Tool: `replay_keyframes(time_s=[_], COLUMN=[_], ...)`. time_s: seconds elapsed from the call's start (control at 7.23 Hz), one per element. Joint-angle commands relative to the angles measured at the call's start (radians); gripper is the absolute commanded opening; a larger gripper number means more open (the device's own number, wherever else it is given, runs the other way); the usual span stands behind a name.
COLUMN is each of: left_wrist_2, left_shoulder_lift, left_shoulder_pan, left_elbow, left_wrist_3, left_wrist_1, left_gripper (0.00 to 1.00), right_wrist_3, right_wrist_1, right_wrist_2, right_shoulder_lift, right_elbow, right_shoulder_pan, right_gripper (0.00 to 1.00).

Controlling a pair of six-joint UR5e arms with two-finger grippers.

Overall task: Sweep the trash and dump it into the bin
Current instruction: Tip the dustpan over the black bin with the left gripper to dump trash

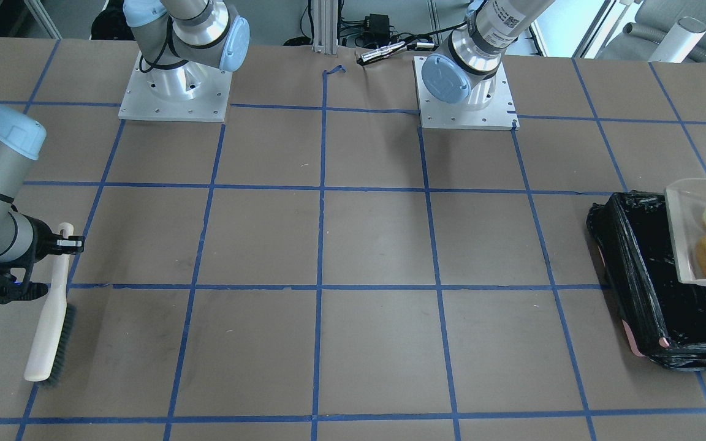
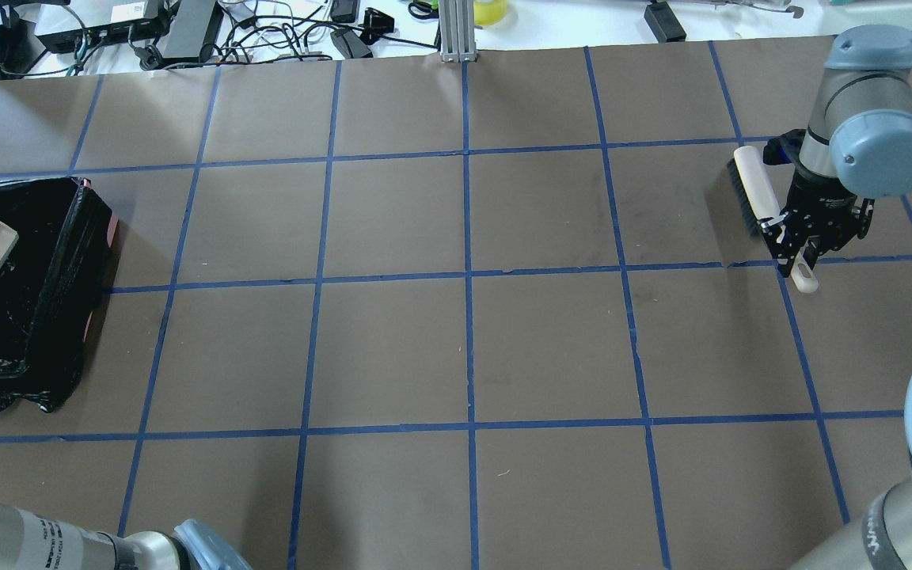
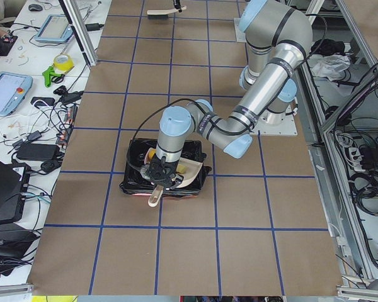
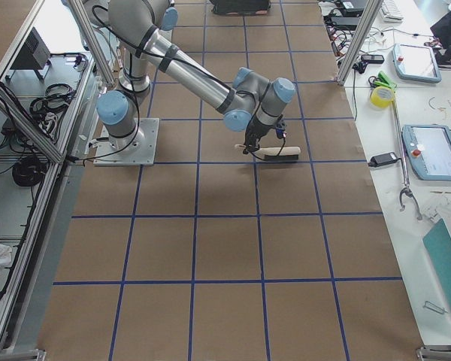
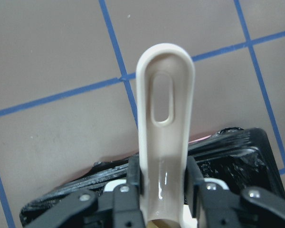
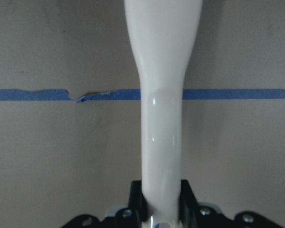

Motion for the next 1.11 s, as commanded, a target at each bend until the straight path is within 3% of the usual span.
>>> replay_keyframes(time_s=[0.0,0.14,0.55,0.83,0.97], left_wrist_2=[0.02,0.039,0.113,0.113,0.113], left_shoulder_lift=[0.01,0.019,0.033,0.033,0.033], left_shoulder_pan=[-0.032,-0.069,-0.123,-0.123,-0.126], left_elbow=[-0.006,-0.007,-0.012,-0.016,-0.024], left_wrist_3=[0.055,0.058,0.127,0.197,0.257], left_wrist_1=[0.106,0.108,0.167,0.24,0.303], left_gripper=[0.0,0.0,0.0,0.0,0.0], right_wrist_3=[0.001,0.0,0.0,0.006,0.006], right_wrist_1=[-0.008,-0.008,-0.002,0.039,0.105], right_wrist_2=[0.001,0.001,0.001,0.112,0.12], right_shoulder_lift=[0.003,0.007,-0.004,-0.063,-0.12], right_elbow=[-0.001,-0.002,-0.014,-0.101,-0.143], right_shoulder_pan=[0.0,0.0,0.0,0.002,0.008], right_gripper=[0.49,0.52,0.74,0.91,0.96])
